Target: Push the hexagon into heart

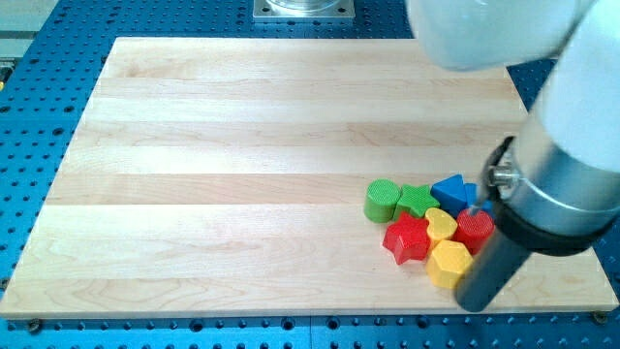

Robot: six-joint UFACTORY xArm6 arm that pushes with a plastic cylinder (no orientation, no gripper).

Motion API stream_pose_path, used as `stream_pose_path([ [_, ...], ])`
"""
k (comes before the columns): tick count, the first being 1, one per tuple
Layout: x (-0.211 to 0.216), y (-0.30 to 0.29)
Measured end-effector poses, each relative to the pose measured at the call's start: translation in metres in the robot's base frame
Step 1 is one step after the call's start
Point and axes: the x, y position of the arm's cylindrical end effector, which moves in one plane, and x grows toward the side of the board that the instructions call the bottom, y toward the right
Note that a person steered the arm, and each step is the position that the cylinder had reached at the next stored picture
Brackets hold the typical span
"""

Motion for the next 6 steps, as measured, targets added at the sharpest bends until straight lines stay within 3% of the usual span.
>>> stream_pose_path([
  [1, -0.015, -0.016],
  [3, 0.000, -0.038],
  [4, -0.012, -0.090],
  [6, -0.114, -0.177],
])
